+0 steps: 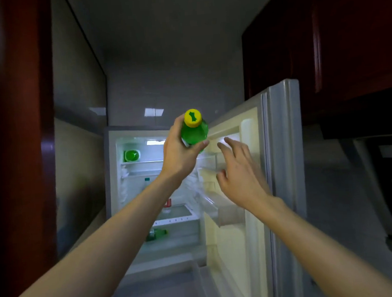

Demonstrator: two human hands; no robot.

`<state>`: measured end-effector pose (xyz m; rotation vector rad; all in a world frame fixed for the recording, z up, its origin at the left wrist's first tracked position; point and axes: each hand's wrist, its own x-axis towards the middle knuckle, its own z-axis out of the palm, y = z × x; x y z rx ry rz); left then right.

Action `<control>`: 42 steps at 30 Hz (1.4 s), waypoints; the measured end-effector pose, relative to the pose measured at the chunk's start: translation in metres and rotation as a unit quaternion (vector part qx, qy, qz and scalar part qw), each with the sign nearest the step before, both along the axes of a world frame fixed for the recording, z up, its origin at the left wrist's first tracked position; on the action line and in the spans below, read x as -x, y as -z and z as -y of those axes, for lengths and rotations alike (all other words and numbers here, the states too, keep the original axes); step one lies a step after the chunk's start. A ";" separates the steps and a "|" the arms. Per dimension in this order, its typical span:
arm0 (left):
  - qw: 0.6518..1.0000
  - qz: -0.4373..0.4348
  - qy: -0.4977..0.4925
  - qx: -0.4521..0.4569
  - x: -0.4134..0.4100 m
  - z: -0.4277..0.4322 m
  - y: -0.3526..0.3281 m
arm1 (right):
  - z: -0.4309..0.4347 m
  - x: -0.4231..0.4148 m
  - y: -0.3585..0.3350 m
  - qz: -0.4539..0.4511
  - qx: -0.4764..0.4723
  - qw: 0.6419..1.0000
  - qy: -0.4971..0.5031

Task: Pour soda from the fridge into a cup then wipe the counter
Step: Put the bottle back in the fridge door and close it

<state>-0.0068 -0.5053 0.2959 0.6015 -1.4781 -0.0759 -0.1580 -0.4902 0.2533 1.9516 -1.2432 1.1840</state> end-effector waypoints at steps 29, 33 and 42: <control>0.922 0.292 -0.115 -0.226 0.061 0.081 -0.053 | 0.014 0.015 0.007 -0.031 0.033 0.999 0.002; 0.904 0.279 -0.040 -0.321 0.053 0.072 -0.051 | 0.011 0.007 0.008 -0.043 0.013 0.999 0.002; 0.934 0.210 -0.095 -0.274 0.019 0.067 -0.038 | 0.017 -0.025 0.007 -0.076 0.016 0.996 0.037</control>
